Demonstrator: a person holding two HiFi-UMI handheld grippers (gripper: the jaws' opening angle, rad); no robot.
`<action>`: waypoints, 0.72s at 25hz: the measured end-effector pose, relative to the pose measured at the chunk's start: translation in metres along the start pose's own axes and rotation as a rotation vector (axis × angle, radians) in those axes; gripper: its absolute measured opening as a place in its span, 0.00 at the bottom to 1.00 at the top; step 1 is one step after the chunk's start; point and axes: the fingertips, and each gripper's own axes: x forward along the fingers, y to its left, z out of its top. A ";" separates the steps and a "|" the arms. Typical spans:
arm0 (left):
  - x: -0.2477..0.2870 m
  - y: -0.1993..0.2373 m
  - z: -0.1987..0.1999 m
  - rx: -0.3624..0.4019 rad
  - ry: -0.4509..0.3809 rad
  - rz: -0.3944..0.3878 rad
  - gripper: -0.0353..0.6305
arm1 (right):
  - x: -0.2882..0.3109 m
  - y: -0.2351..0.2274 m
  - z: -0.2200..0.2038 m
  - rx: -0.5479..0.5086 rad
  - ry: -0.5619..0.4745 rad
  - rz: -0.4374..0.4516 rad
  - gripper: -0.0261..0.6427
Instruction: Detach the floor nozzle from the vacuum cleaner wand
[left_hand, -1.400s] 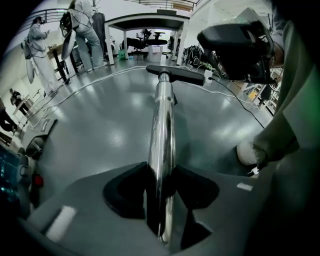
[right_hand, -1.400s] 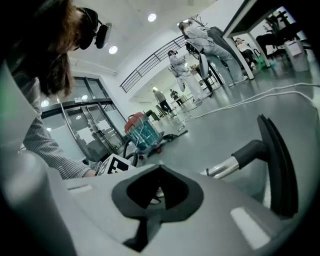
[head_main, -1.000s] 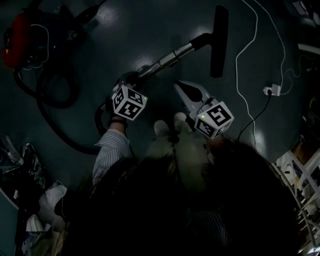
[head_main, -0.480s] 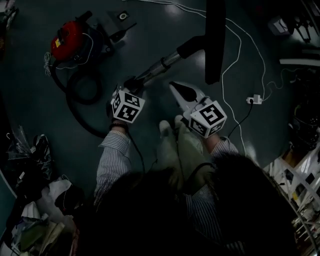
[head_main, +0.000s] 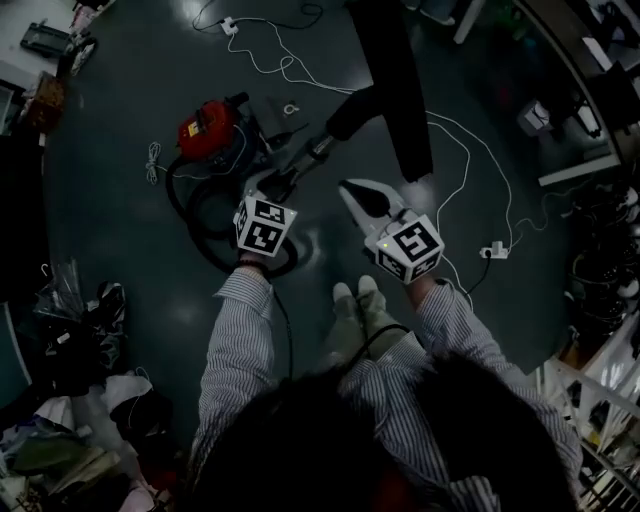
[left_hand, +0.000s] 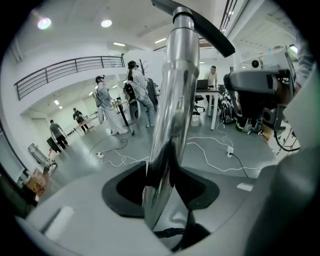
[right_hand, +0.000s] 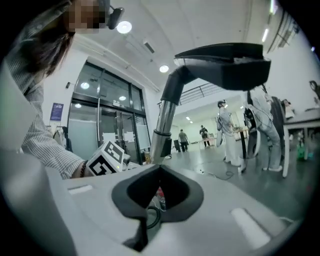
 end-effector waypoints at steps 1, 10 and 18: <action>-0.015 0.006 0.012 -0.002 -0.028 0.018 0.33 | 0.000 0.007 0.014 -0.032 -0.016 0.012 0.04; -0.135 0.037 0.080 -0.015 -0.308 0.153 0.33 | -0.016 0.058 0.125 -0.216 -0.188 0.193 0.04; -0.200 0.028 0.094 -0.012 -0.505 0.183 0.33 | -0.044 0.095 0.185 -0.308 -0.336 0.383 0.04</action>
